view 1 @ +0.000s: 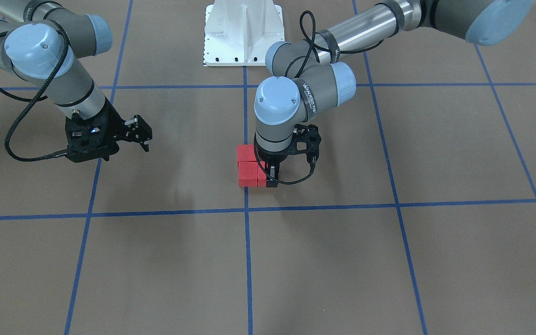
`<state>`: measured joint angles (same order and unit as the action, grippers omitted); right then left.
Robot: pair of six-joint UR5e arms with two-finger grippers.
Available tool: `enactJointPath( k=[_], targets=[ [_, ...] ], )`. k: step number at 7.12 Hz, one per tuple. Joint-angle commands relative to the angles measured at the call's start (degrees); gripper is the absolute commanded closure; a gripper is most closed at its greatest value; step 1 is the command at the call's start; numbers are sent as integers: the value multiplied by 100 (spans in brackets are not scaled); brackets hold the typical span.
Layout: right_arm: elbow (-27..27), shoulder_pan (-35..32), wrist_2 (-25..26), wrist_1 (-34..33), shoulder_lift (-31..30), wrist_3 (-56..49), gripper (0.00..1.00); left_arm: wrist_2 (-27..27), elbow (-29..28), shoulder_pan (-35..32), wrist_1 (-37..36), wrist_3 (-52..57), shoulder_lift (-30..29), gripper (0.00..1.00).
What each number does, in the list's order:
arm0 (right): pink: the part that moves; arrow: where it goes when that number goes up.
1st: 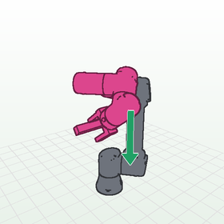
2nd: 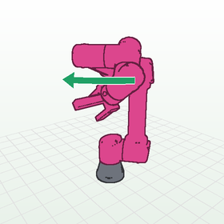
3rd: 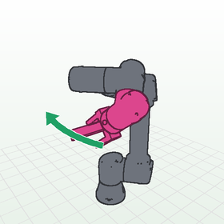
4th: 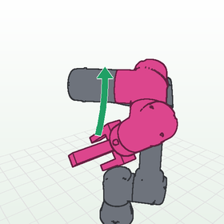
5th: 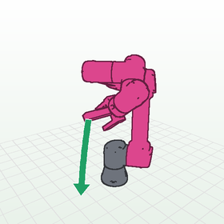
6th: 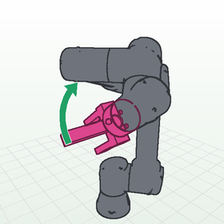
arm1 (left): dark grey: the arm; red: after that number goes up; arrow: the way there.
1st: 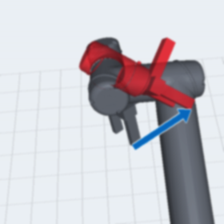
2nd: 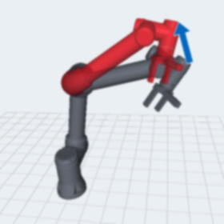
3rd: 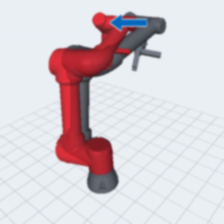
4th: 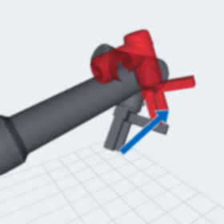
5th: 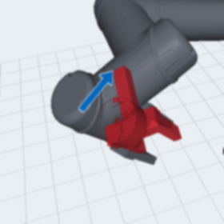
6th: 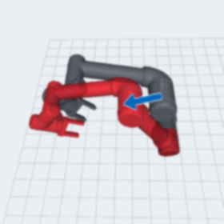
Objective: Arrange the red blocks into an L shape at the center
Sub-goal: 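Lower the cube beside the farther center cube and open the left gripper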
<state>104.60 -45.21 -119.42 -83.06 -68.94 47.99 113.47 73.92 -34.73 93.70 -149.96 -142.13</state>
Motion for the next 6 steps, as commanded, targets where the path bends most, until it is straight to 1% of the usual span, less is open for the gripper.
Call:
enactJointPath(
  k=[1, 2, 3, 4, 5, 6],
  targets=[
    [-1, 3, 7, 0, 4, 9, 1, 0, 0, 2, -1, 1, 1, 21],
    [-1, 3, 33, 0, 13, 0, 1, -18, 9, 2, -1, 19, 9, 6],
    [17, 3, 7, -26, 47, 0, 1, -27, 44, -59, -53, 36, 18, 0],
    [8, -41, -19, -139, 152, 9, 1, -9, 148, -251, -341, 45, 27, 0],
    [8, -154, -63, -271, 232, 0, 1, 0, 584, -427, -918, 437, 44, 0],
    [8, -268, -98, -342, 241, 0, 1, 0, 1085, -525, -1489, 1163, 114, 0]
  ],
)
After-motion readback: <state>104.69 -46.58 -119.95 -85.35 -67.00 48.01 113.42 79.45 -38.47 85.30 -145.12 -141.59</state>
